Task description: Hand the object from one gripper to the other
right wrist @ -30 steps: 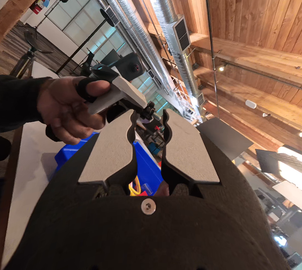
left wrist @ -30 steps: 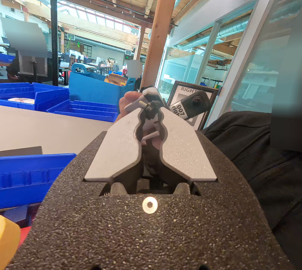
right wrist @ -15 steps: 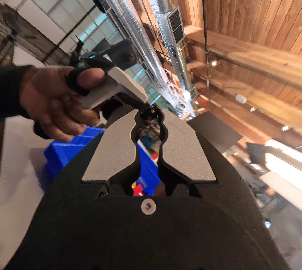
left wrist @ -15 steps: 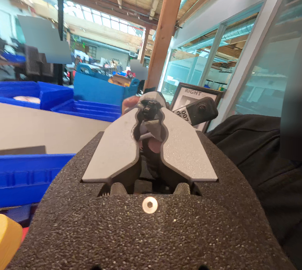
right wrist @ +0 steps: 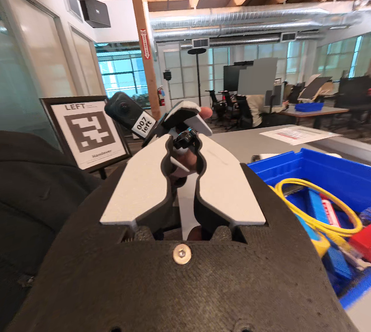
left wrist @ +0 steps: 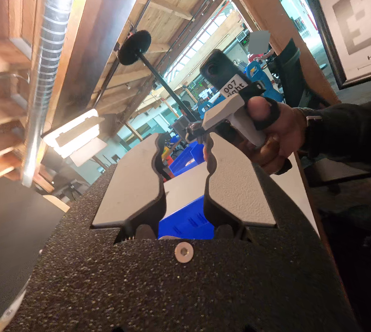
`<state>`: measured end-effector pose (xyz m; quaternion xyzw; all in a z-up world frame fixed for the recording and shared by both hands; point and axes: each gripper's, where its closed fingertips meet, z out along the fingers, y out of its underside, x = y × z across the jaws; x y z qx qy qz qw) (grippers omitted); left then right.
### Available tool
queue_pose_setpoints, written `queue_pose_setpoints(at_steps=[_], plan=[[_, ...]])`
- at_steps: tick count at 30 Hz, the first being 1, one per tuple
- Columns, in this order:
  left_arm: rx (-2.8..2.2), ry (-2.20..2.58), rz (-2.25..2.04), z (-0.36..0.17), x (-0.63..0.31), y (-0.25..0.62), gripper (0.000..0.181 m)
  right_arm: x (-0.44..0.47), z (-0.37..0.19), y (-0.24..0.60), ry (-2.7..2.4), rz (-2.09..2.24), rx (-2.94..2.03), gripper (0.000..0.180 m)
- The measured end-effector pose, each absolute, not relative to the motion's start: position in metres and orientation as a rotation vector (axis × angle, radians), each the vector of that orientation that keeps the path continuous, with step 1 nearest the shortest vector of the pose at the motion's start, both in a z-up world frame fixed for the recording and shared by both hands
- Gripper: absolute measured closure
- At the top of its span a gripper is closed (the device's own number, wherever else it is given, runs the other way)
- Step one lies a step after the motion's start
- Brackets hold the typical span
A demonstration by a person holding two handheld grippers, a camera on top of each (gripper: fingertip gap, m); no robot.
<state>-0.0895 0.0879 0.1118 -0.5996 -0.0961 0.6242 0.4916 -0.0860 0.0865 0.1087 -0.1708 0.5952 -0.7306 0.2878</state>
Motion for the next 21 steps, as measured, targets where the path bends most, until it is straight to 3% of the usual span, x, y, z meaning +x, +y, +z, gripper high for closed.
queue_pose_setpoints(at_steps=[13,21], plan=[[-1.518,-0.032,1.758,0.104,-0.088,0.106,0.159,-0.067,0.102,0.090,1.587,-1.801,-0.476,0.160],[-1.530,-0.314,1.506,0.103,-0.103,0.093,0.160,-0.095,0.110,0.086,1.652,-2.194,-0.573,0.150]])
